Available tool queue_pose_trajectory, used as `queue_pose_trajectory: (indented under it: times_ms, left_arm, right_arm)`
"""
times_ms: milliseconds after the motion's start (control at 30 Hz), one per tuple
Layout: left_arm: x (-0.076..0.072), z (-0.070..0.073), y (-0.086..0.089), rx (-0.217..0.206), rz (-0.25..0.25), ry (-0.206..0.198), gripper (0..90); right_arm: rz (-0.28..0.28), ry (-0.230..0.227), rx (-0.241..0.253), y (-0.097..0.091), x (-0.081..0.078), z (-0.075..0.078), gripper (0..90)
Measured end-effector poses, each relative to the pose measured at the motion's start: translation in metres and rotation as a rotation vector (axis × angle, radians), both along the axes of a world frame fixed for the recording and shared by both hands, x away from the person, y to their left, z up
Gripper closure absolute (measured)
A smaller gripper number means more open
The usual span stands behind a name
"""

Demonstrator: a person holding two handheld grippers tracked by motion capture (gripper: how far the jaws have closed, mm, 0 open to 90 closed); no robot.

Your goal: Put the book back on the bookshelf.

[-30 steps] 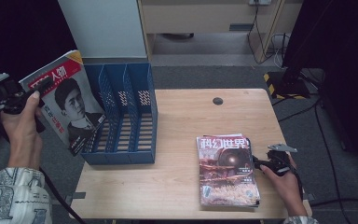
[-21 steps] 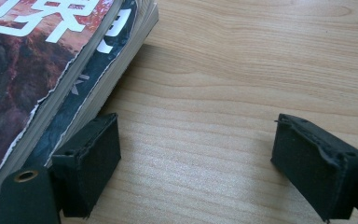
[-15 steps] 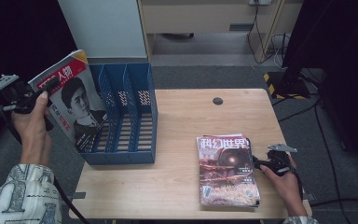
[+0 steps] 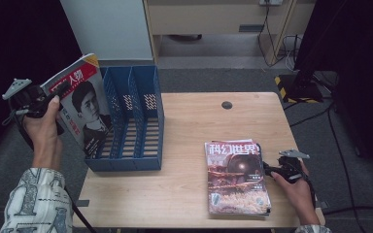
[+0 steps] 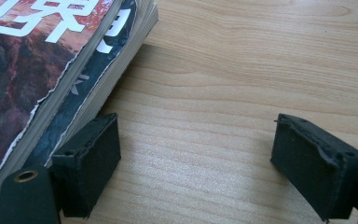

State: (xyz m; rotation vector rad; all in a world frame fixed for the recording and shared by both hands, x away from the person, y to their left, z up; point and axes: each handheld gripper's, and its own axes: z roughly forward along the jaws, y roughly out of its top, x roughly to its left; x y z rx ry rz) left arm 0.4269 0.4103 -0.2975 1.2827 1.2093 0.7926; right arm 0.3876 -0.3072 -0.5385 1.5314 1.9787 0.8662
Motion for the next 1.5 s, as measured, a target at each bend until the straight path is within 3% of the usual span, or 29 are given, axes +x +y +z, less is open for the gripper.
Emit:
queue_pose_trajectory:
  times_ms: [200, 333, 467, 633, 967, 1500]
  left_arm:
    - [0.004, -0.009, -0.003, 0.017, 0.003, -0.011, 85.4]
    - [0.007, -0.014, -0.004, 0.003, 0.007, -0.028, 85.3]
    - [0.009, -0.02, -0.006, -0.003, 0.005, -0.027, 85.4]
    - [0.009, -0.025, -0.007, 0.021, 0.006, -0.016, 85.4]
    - [0.006, -0.039, -0.009, -0.012, 0.014, -0.028, 85.4]
    - [0.004, -0.049, -0.012, -0.017, 0.014, -0.033, 85.4]
  right_arm:
    - [-0.003, 0.002, 0.002, 0.0, 0.0, 0.0, 15.7]
    - [-0.001, 0.001, 0.001, 0.0, 0.0, 0.0, 15.7]
    - [-0.002, 0.0, 0.0, 0.0, 0.0, 0.0, 15.7]
    - [-0.003, 0.001, 0.001, 0.0, 0.0, 0.0, 15.7]
    - [-0.002, 0.0, 0.001, 0.0, 0.0, 0.0, 15.7]
    - [-0.002, 0.0, 0.001, 0.0, 0.0, 0.0, 15.7]
